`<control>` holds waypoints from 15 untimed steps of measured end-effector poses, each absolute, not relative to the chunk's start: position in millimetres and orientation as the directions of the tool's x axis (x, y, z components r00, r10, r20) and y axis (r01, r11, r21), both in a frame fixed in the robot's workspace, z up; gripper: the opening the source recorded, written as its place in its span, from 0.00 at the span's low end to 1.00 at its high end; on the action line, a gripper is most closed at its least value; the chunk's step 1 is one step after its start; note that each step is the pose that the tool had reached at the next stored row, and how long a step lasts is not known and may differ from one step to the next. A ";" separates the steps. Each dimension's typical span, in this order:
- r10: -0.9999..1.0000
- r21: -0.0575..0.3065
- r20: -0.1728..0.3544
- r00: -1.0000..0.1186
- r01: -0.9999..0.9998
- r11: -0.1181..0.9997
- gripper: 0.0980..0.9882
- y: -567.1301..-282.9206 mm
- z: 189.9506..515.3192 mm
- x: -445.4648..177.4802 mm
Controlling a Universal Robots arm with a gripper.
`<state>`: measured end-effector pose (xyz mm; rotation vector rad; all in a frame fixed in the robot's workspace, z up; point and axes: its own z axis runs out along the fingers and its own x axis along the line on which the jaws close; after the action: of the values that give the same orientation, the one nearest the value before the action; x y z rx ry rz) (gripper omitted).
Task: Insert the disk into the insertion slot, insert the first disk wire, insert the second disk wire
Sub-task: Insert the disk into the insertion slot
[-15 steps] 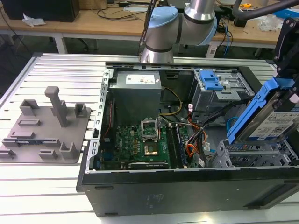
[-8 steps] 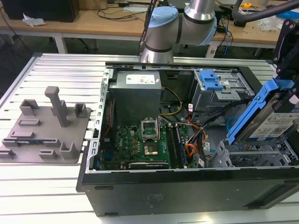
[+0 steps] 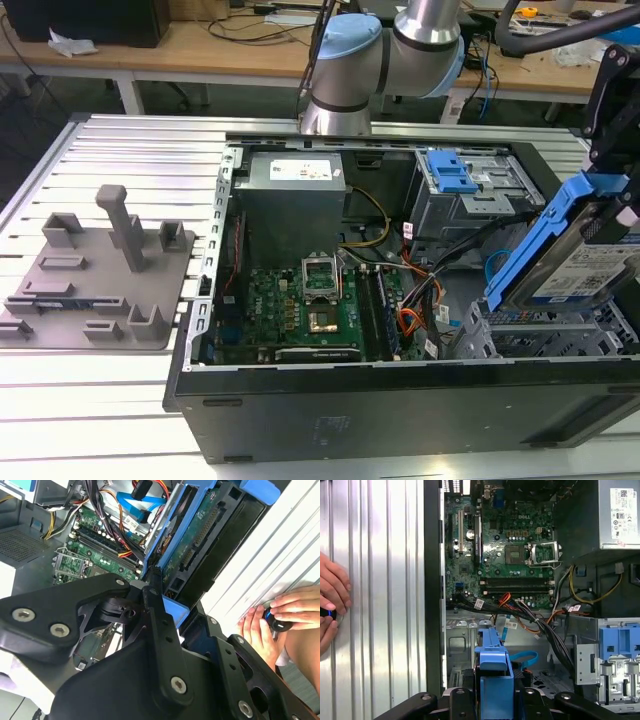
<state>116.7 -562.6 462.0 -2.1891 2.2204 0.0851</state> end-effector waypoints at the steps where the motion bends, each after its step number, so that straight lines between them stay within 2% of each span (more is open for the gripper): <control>1: -0.998 0.023 -0.054 -0.015 -1.000 0.014 0.30 -562.6 461.7 116.8; 15: -0.998 0.025 -0.054 -0.015 -1.000 0.014 0.30 -562.8 454.9 117.2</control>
<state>117.2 -562.8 454.9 -2.1897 2.2212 0.0866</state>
